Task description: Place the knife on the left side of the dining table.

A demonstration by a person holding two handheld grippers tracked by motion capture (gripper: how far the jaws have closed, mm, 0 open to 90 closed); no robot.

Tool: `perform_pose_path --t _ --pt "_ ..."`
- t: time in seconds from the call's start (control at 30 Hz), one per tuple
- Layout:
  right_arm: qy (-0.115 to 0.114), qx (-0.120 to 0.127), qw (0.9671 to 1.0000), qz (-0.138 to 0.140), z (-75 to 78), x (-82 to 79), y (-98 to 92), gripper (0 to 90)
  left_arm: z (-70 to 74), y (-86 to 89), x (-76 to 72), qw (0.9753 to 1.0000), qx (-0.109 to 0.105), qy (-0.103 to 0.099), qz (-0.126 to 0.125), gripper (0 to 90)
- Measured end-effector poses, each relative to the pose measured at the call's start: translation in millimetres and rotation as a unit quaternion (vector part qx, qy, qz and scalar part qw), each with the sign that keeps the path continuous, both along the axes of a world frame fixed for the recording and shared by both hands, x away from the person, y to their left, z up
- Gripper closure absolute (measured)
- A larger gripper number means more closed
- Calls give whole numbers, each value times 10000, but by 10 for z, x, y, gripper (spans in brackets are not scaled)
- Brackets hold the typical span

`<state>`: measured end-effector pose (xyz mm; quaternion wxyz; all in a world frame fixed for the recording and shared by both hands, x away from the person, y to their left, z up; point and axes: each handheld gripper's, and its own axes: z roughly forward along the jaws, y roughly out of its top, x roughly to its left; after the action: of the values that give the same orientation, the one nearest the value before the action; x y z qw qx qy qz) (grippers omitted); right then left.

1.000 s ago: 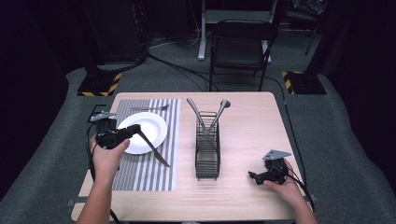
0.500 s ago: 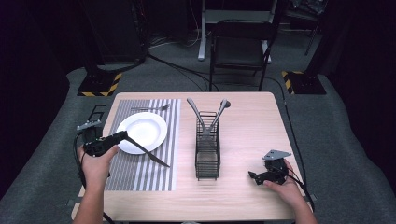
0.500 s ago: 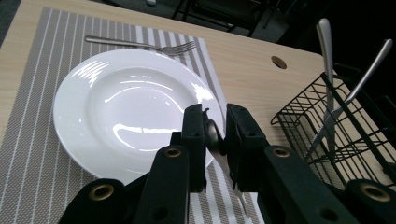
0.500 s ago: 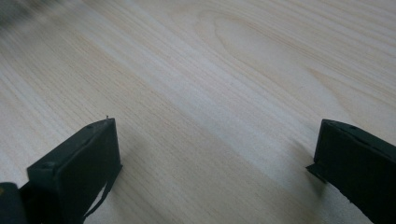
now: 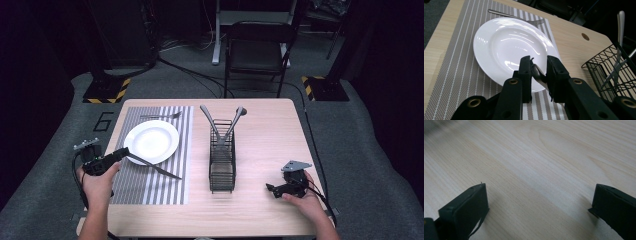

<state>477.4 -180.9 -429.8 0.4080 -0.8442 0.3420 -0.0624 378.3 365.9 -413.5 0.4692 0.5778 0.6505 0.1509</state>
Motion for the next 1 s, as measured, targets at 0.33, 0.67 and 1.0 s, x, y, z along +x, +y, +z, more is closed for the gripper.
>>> perform_pose_path --t 0.33,0.67,1.0 --pt "4 -2 10000 16 1 -1 1 0 -198 121 -26 9993 -271 20 243 733" --pt "-3 15 10000 -46 -2 1 -3 0 -343 190 -47 9985 -378 27 401 726" --pt "12 17 10000 16 0 1 -3 0 -482 258 -70 9963 -618 142 586 720"
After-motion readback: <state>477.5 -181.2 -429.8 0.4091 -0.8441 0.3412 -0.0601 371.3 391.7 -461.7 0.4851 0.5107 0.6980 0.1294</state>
